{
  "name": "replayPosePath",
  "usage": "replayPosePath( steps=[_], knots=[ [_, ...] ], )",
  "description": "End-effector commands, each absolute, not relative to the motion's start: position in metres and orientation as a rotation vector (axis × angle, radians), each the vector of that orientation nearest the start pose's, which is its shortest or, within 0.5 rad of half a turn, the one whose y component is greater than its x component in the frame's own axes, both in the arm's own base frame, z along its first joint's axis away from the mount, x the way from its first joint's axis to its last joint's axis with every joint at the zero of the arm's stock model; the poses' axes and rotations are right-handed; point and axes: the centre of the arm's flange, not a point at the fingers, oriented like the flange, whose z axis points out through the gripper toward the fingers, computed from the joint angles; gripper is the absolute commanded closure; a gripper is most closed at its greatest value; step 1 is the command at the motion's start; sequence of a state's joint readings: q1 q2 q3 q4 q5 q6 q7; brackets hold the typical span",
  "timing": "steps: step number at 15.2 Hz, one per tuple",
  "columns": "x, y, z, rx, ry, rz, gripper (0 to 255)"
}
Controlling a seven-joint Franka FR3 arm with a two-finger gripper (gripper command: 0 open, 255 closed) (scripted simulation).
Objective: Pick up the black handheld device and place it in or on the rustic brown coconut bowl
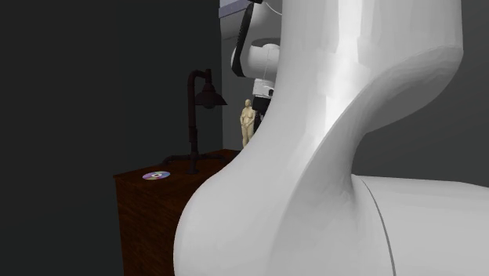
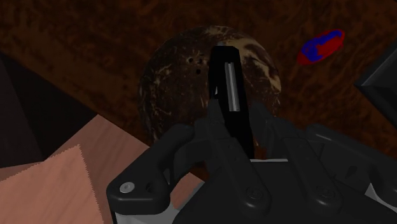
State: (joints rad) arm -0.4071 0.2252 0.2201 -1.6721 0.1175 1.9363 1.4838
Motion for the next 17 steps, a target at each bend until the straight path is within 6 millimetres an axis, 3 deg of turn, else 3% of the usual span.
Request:
replayPosePath(
  steps=[1, 7, 15, 16, 17],
  knots=[
    [0.621, -0.120, 0.467, -1.952, 2.260, 0.091, 255],
    [0.621, -0.120, 0.434, -1.952, 2.260, 0.091, 255],
    [0.621, -0.120, 0.434, -1.952, 2.260, 0.091, 255],
    [0.622, -0.120, 0.434, -1.952, 2.260, 0.091, 0],
    [0.622, -0.120, 0.434, -1.952, 2.260, 0.091, 0]
  ],
)
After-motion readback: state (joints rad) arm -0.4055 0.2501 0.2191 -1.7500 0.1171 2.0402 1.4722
